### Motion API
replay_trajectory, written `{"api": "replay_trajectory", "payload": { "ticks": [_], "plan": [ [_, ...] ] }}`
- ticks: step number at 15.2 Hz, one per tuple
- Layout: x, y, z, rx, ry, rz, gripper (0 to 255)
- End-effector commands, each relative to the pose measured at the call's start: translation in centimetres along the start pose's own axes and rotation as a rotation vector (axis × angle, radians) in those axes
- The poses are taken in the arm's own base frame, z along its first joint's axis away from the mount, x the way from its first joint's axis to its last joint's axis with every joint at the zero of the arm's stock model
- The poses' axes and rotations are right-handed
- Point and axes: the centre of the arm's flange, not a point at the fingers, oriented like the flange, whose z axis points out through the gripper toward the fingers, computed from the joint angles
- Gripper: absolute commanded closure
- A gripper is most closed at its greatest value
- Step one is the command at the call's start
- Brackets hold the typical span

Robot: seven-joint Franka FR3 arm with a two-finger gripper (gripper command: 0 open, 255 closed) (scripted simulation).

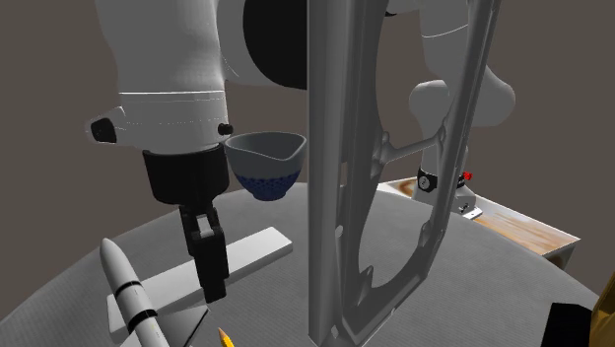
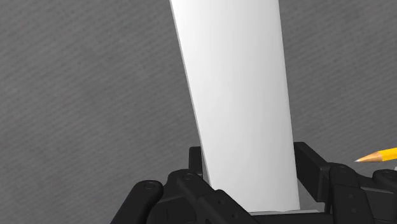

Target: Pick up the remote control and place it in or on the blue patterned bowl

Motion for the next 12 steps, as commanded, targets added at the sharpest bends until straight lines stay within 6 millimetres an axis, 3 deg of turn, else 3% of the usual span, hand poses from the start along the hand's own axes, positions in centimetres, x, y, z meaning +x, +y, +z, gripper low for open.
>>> {"api": "replay_trajectory", "payload": {
  "ticks": [1,12],
  "plan": [
    [0.0,0.0,-0.4,0.000,-0.002,0.001,255],
    [0.0,-0.1,-6.2,0.000,-0.002,0.001,255]
  ]
}}
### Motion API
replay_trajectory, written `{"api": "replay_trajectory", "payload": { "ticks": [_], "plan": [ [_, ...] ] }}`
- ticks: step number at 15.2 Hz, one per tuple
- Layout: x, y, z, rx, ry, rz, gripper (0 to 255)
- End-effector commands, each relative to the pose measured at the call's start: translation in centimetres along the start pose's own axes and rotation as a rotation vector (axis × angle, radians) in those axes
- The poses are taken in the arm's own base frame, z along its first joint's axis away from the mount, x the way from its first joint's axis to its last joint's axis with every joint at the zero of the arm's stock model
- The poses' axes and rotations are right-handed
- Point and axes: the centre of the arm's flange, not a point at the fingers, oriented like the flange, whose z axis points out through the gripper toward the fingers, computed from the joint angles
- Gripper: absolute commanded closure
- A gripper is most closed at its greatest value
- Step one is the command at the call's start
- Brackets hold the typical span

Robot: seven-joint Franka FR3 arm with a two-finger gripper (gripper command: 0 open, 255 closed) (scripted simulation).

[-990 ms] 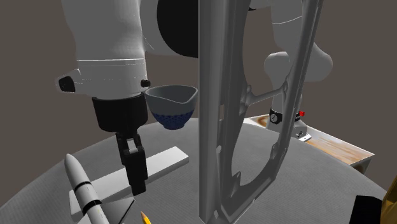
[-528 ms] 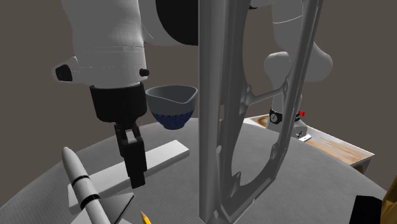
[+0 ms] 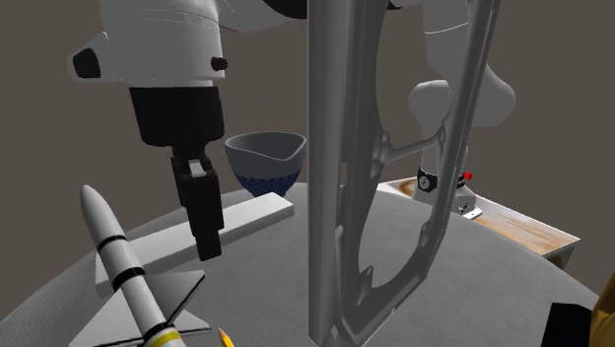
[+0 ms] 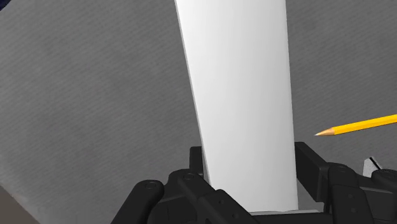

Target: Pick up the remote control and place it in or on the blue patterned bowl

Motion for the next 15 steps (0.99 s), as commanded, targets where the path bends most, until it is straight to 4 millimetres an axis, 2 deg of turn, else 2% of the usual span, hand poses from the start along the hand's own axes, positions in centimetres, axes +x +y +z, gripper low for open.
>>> {"api": "replay_trajectory", "payload": {
  "ticks": [1,15],
  "plan": [
    [0.2,-0.1,-1.1,0.000,0.000,0.000,255],
    [0.2,-0.3,-8.5,0.000,0.000,0.000,255]
  ]
}}
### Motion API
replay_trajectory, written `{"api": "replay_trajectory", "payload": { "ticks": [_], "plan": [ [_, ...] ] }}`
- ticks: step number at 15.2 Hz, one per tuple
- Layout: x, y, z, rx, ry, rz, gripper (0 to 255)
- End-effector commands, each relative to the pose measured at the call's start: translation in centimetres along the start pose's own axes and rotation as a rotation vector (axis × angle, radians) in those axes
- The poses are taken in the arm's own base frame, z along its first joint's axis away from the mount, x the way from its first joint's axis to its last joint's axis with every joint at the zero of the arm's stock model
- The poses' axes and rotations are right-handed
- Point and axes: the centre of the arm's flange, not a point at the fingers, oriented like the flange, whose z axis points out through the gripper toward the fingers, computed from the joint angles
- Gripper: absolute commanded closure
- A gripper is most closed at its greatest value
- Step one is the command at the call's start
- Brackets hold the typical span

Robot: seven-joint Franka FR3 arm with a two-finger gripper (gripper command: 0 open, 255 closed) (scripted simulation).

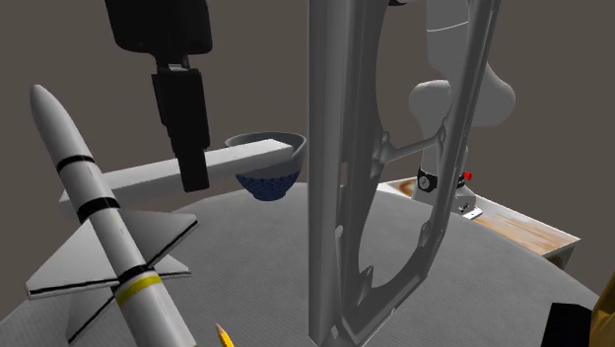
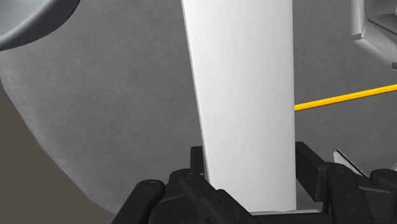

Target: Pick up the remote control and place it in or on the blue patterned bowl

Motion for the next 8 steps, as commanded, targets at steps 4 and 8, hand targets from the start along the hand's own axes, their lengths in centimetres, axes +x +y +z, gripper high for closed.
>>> {"api": "replay_trajectory", "payload": {
  "ticks": [4,8],
  "plan": [
    [0.0,-0.1,-2.6,0.000,0.000,0.000,255],
    [0.0,-0.1,-4.7,0.000,0.000,0.000,255]
  ]
}}
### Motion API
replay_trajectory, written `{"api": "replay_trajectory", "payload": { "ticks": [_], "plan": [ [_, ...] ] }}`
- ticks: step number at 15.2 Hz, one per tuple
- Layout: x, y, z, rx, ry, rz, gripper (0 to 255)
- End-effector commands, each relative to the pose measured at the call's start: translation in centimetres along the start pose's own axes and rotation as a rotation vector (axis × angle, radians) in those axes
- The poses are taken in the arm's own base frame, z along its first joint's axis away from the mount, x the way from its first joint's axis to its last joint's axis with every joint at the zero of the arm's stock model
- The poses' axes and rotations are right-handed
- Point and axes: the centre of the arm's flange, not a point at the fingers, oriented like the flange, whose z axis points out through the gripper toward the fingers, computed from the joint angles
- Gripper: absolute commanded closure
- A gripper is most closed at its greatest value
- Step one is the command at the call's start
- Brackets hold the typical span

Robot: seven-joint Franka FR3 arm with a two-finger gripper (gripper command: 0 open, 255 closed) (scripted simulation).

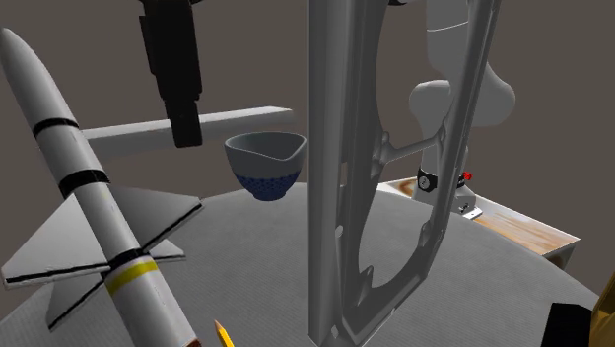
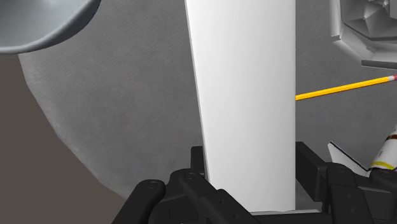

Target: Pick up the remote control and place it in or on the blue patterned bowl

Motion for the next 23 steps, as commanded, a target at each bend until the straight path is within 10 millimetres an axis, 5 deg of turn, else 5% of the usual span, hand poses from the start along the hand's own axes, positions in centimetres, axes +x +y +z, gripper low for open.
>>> {"api": "replay_trajectory", "payload": {
  "ticks": [1,19,23],
  "plan": [
    [0.0,0.0,-1.1,0.000,0.000,0.000,255],
    [-14.9,17.7,-1.7,0.000,0.000,0.000,255],
    [-14.9,17.8,0.4,0.000,0.000,0.000,255]
  ]
}}
